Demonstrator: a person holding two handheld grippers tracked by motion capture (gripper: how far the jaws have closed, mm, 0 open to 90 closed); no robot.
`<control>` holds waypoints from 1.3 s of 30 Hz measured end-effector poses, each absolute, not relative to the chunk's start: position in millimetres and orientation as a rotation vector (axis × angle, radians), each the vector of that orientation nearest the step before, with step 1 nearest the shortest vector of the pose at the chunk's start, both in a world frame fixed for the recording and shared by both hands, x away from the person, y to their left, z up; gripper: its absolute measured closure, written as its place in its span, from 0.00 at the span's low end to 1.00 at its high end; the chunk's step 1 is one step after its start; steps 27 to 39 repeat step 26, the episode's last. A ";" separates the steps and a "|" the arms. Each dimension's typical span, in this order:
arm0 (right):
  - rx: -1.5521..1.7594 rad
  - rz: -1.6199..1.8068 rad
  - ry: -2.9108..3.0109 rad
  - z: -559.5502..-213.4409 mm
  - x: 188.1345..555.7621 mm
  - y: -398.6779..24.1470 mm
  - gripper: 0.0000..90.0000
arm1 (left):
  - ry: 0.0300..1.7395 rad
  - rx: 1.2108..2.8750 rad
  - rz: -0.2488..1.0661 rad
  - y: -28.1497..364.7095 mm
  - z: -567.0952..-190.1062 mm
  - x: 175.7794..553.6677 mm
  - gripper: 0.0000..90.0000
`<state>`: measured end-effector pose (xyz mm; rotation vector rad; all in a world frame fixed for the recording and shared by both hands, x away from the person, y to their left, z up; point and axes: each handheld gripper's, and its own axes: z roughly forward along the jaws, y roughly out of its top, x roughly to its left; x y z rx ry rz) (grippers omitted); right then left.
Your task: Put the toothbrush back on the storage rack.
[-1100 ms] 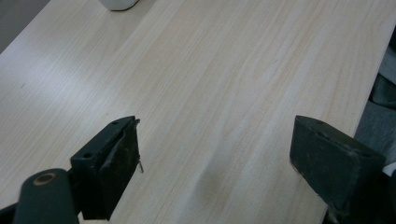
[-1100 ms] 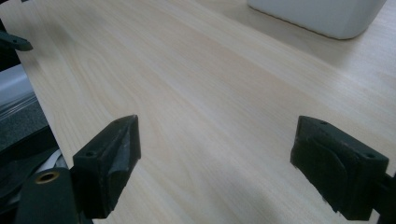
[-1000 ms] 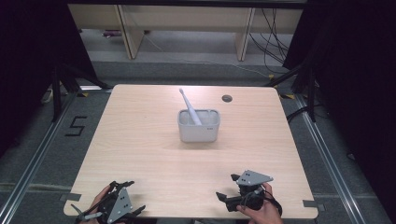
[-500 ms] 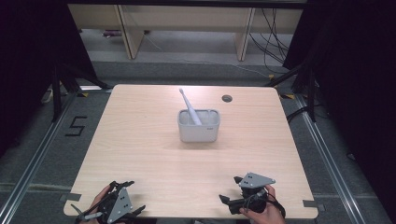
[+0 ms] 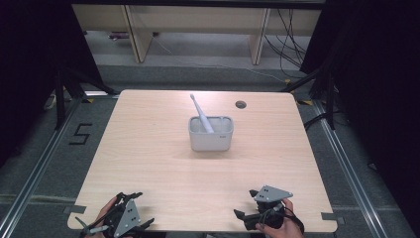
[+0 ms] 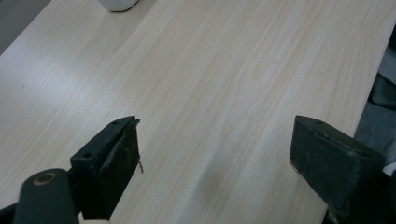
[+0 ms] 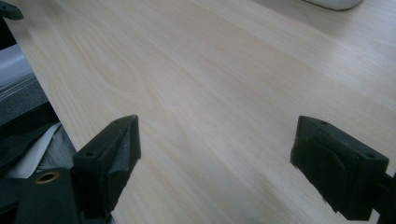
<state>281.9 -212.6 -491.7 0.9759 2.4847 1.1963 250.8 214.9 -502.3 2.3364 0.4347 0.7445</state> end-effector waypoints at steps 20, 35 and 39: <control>0.988 1.189 2.479 -491.6 280.7 -212.1 0.18 | 0.434 2.336 0.745 214.9 -502.2 250.8 0.17; 0.987 1.188 2.479 -491.5 280.8 -211.9 0.18 | 0.435 2.336 0.747 215.0 -502.1 250.8 0.17; 0.987 1.188 2.479 -491.5 280.8 -211.9 0.18 | 0.435 2.336 0.747 215.0 -502.1 250.8 0.17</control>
